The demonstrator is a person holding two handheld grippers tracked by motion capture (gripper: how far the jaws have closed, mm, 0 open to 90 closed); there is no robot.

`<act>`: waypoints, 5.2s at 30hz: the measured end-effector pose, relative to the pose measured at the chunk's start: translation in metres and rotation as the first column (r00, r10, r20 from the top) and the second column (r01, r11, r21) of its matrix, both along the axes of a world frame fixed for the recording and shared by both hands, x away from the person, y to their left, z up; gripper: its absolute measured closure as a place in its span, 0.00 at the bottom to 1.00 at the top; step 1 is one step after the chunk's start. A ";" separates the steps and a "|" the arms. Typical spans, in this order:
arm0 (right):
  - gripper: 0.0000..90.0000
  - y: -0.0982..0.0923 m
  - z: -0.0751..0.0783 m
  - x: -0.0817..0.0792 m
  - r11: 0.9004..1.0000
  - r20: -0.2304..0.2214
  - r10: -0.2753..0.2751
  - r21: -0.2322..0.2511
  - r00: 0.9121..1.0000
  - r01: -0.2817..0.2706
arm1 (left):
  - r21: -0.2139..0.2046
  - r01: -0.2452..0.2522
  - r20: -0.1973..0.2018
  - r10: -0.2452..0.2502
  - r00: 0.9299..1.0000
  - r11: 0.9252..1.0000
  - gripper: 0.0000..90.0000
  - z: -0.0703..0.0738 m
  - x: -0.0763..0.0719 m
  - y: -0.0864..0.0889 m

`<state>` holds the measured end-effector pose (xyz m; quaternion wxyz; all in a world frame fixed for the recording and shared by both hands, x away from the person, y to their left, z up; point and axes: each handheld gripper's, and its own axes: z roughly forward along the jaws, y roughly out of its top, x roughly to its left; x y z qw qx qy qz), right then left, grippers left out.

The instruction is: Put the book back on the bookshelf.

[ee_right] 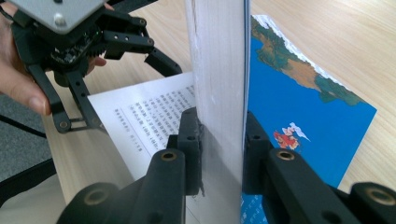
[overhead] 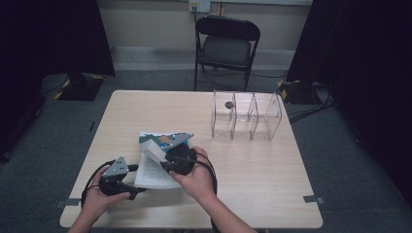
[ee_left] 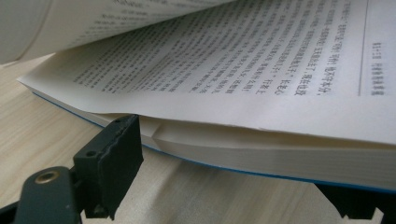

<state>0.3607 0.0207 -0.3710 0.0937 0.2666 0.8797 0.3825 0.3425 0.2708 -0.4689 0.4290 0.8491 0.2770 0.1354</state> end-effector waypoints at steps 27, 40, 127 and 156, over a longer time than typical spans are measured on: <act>0.84 -0.005 0.003 0.001 1.000 -0.013 0.012 0.002 1.000 -0.012 | 0.040 -0.006 0.026 0.005 1.000 0.999 0.17 0.008 0.001 -0.001; 0.84 -0.009 0.005 0.002 1.000 -0.020 0.010 0.005 1.000 -0.010 | 0.038 -0.030 0.014 0.029 0.999 0.999 0.18 0.011 0.002 0.003; 0.83 -0.023 0.027 -0.010 0.992 -0.053 0.119 -0.043 0.991 -0.122 | 0.030 0.080 0.121 -0.083 0.989 0.996 0.00 0.050 0.017 -0.027; 0.84 -0.027 0.040 -0.011 0.987 -0.090 0.157 -0.027 0.984 -0.160 | 0.069 0.179 0.142 -0.187 0.972 0.981 0.05 0.052 0.018 -0.046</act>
